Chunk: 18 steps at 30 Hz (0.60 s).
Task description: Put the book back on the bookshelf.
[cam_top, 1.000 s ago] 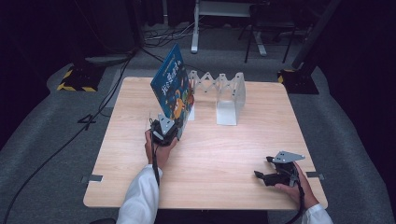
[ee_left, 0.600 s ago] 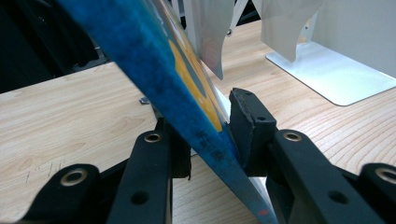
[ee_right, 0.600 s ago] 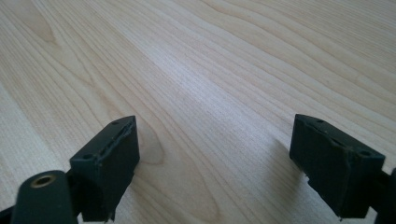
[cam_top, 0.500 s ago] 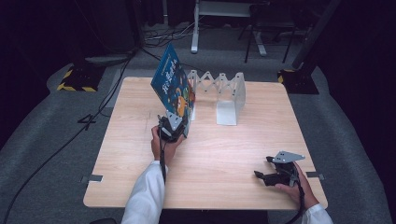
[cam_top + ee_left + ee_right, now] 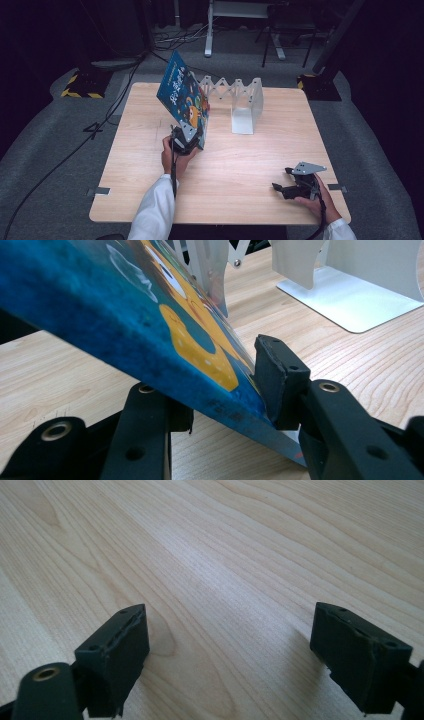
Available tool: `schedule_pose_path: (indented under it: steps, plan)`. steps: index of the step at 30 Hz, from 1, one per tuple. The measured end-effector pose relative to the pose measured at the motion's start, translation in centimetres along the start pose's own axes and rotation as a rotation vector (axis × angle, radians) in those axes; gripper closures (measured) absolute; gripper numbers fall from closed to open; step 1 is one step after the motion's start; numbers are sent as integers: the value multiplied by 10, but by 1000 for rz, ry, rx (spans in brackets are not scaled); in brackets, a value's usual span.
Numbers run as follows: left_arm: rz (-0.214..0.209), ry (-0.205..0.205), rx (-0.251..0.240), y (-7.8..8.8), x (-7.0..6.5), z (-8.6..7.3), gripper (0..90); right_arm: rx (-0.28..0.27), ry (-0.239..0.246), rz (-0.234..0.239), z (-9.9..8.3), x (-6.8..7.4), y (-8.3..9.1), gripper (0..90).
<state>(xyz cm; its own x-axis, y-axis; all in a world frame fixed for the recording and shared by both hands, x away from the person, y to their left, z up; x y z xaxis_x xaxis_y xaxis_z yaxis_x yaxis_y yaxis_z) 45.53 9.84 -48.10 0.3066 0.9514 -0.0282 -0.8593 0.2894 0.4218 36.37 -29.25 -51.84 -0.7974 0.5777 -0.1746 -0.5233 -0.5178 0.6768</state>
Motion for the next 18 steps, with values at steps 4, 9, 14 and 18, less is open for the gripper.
schedule_pose_path:
  steps: [4, 9, 14, 18]
  plan:
    - [4, -19, 7, 2, -1, 0, 598, 0, 0, 0, 0, 0, 0, 162]
    - [-12, -37, 12, 6, -1, -2, 572, 0, 0, 0, 0, 0, 0, 161]
    - [-23, -52, 14, 11, 2, -1, 564, -1, -1, -1, 0, 0, 0, 161]
    - [-21, -55, 13, 13, 3, 2, 563, -1, -1, -1, 0, 0, 0, 161]
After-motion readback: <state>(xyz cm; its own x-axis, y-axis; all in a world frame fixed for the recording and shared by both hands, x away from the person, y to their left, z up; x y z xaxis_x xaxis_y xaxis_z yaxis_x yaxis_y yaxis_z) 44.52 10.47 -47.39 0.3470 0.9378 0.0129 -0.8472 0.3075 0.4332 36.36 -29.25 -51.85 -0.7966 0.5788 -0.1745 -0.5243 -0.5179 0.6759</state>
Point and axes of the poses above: each handheld gripper's, and its own axes: y roughly backward along the jaws, z roughly out of its top, x roughly to its left, the point moved 2 cm from there along -y, roughly forward along the jaws, and after that the axes turned 13 degrees about y, right-handed, at the moved point
